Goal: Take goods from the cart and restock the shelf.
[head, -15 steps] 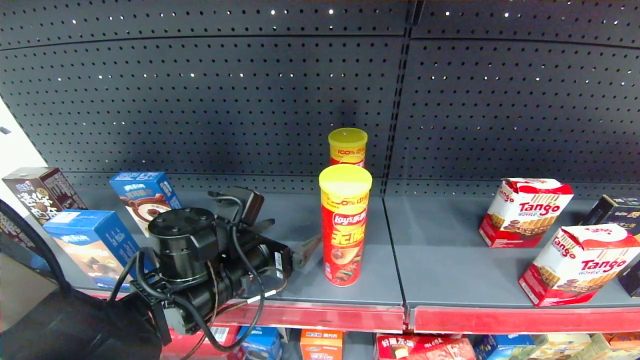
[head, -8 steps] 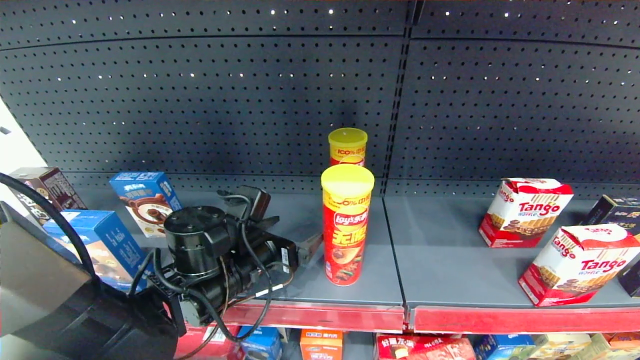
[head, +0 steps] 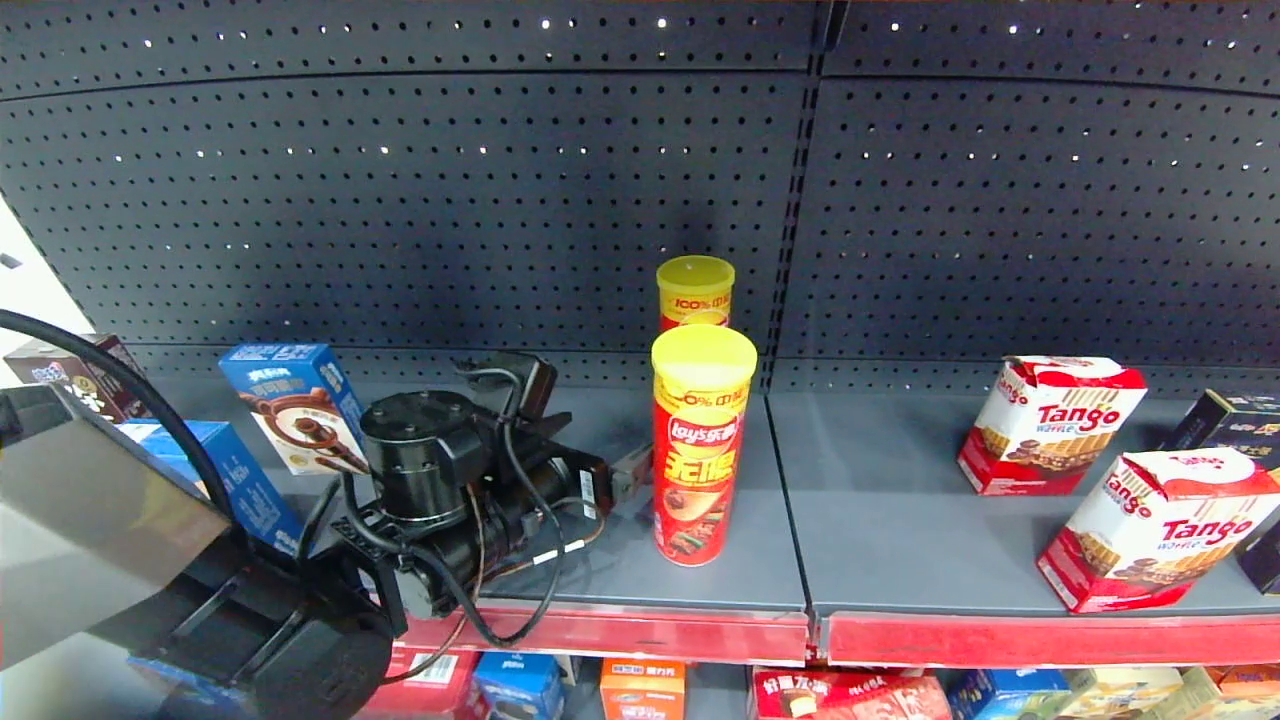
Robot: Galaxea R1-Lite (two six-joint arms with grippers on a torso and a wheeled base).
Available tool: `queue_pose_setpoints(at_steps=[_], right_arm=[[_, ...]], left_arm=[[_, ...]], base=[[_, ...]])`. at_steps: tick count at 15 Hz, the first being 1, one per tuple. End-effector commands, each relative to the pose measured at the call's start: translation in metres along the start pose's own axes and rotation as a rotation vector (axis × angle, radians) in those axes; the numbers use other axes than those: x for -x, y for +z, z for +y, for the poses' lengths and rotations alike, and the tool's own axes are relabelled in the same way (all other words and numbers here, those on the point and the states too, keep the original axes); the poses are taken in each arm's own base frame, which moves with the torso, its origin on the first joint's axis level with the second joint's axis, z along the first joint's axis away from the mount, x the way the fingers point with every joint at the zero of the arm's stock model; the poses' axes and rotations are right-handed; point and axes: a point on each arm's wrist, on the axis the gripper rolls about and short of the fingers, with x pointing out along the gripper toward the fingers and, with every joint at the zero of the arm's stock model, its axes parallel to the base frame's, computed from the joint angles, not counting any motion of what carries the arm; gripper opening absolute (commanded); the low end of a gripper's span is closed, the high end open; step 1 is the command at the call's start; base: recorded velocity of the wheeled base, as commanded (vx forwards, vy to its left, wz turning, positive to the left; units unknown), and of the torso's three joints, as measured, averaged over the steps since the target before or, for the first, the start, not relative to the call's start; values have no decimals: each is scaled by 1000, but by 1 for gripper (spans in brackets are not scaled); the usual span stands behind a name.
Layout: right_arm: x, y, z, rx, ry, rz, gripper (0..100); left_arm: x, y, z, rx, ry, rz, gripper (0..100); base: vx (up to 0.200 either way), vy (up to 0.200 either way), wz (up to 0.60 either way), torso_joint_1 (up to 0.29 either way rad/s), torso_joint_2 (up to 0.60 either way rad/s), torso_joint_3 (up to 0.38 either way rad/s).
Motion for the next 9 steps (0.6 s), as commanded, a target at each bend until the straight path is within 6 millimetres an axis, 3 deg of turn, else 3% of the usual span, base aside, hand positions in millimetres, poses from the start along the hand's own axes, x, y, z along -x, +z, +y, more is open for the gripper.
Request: queue_pose_setpoints(at_steps=[1, 2, 4, 7, 9], right_arm=[[0, 0, 0, 0, 0, 1, 100], [0, 0, 0, 0, 0, 1, 100], [0, 0, 0, 0, 0, 0, 100], [0, 0, 0, 2, 0, 0, 100], [0, 0, 0, 2, 0, -2, 100]], left_arm=[[1, -3, 9, 0, 27, 13, 100], [1, -4, 10, 0, 30, 14, 100], [9, 5, 42, -13, 129, -15, 100], [34, 17, 46, -15, 156, -39, 100], [62, 17, 41, -15, 200, -36, 100]], base=[[0, 0, 0, 0, 0, 0], [0, 0, 0, 0, 0, 0], [0, 0, 0, 0, 0, 0], [0, 0, 0, 0, 0, 0], [0, 0, 0, 0, 0, 0]])
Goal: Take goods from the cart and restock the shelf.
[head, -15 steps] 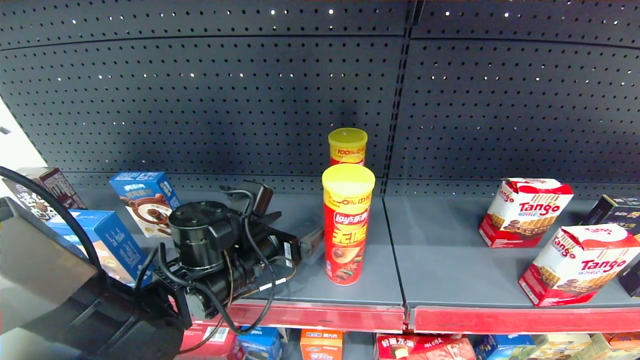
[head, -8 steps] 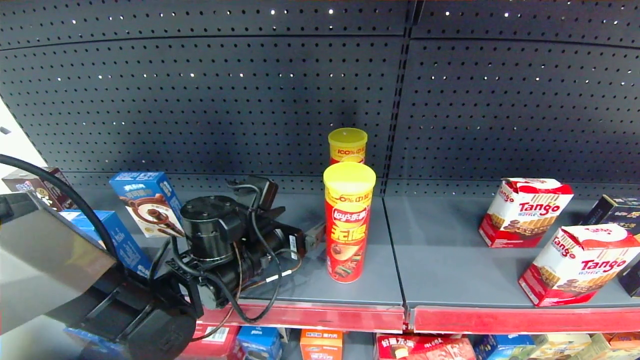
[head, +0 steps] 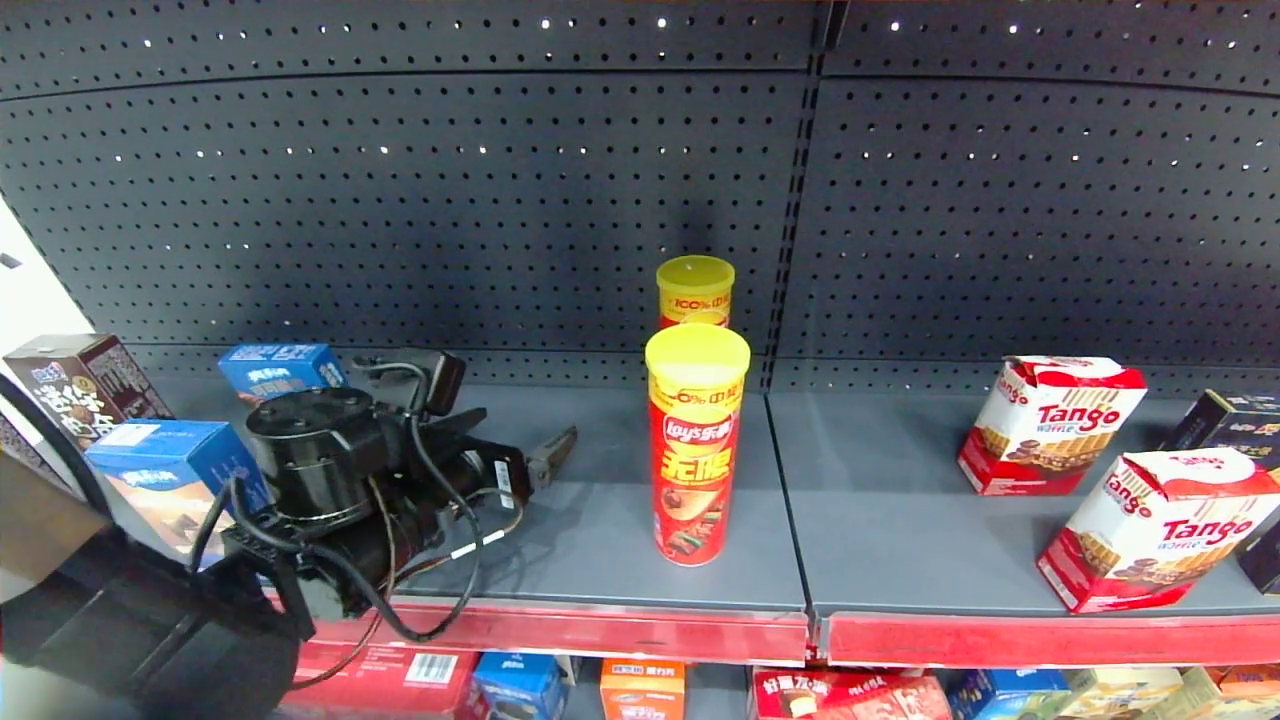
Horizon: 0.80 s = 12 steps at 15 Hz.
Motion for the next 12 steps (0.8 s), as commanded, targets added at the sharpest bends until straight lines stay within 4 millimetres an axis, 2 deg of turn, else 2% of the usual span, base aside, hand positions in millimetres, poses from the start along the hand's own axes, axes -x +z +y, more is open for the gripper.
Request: queue_pose_setpoints(at_steps=[1, 4, 6, 7, 10, 12], right_arm=[[0, 0, 0, 0, 0, 2, 100], [0, 0, 0, 0, 0, 2, 100], [0, 0, 0, 0, 0, 2, 100], [0, 0, 0, -1, 0, 2, 100], [0, 0, 0, 0, 0, 2, 100], [0, 0, 0, 0, 0, 2, 100]], left_arm=[[37, 11, 0, 4, 44, -36, 100], [71, 28, -2, 16, 80, -146, 100], [90, 30, 1, 22, 113, -181, 100], [113, 29, 4, 22, 122, -199, 100], [158, 18, 11, 10, 148, -216, 100], [178, 10, 20, -17, 213, -217, 100]], base=[[0, 0, 0, 0, 0, 0], [0, 0, 0, 0, 0, 0], [0, 0, 0, 0, 0, 0], [0, 0, 0, 0, 0, 0], [0, 0, 0, 0, 0, 0], [0, 0, 0, 0, 0, 0]])
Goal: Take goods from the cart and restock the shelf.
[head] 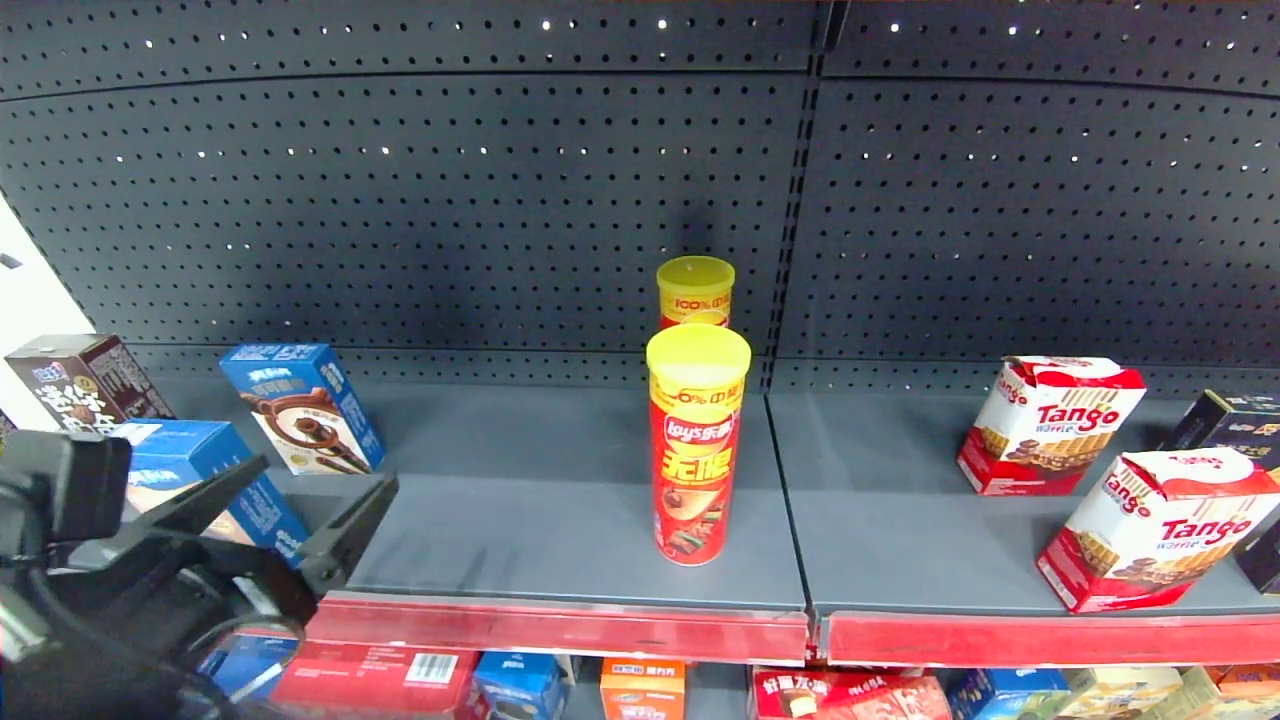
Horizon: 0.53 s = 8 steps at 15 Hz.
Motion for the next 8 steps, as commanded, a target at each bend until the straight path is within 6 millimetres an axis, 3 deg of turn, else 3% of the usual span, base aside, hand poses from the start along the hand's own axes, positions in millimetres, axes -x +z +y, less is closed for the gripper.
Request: queue_pose_setpoints(at_steps=[1, 8], right_arm=[[0, 0, 0, 4, 0, 0, 100], [0, 0, 0, 14, 0, 0, 100]], left_arm=[[36, 6, 15, -5, 74, -68, 100], [89, 5, 37, 5, 354, -86, 100]], base=[[0, 0, 0, 0, 0, 0], [0, 0, 0, 0, 0, 0]])
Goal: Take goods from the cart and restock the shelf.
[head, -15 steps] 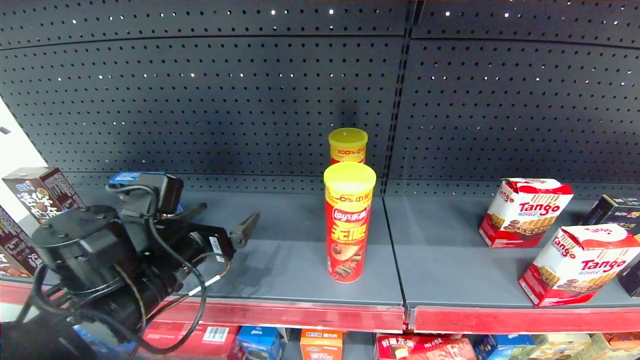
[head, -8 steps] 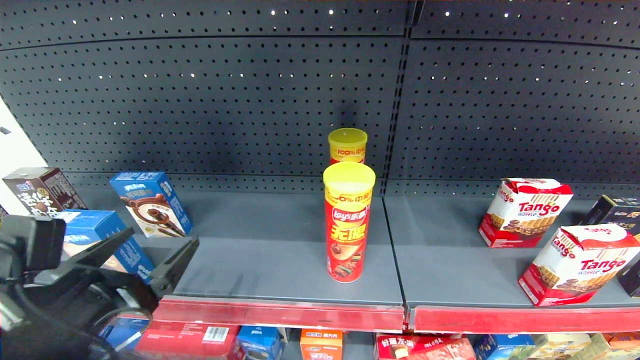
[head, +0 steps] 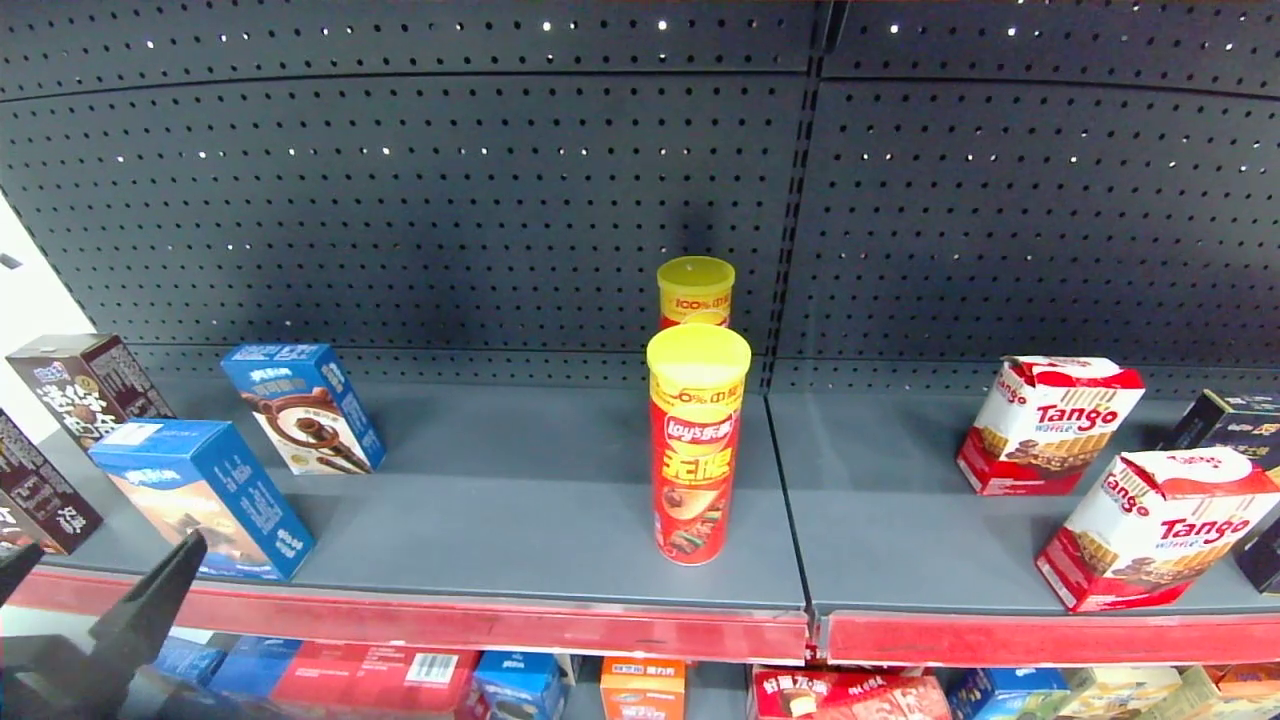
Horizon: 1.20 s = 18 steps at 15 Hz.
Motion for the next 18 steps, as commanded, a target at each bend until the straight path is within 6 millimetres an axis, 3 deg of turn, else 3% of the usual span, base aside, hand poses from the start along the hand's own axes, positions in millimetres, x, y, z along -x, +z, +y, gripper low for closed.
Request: queue_pose_setpoints(at_steps=[1, 4, 6, 18], right_arm=[[0, 0, 0, 0, 0, 1, 100], [0, 0, 0, 9, -1, 2, 100], [0, 0, 0, 12, -3, 2, 100], [0, 0, 0, 96, -10, 2, 100]], left_arm=[[35, -2, 10, 6, 61, -51, 100], [90, -40, 20, -11, 65, -21, 100], [110, -63, 25, -70, 73, 8, 100], [109, -64, 24, -31, 36, 5, 100]], base=[[0, 0, 0, 0, 0, 0], [0, 0, 0, 0, 0, 0], [0, 0, 0, 0, 0, 0], [0, 0, 0, 0, 0, 0]])
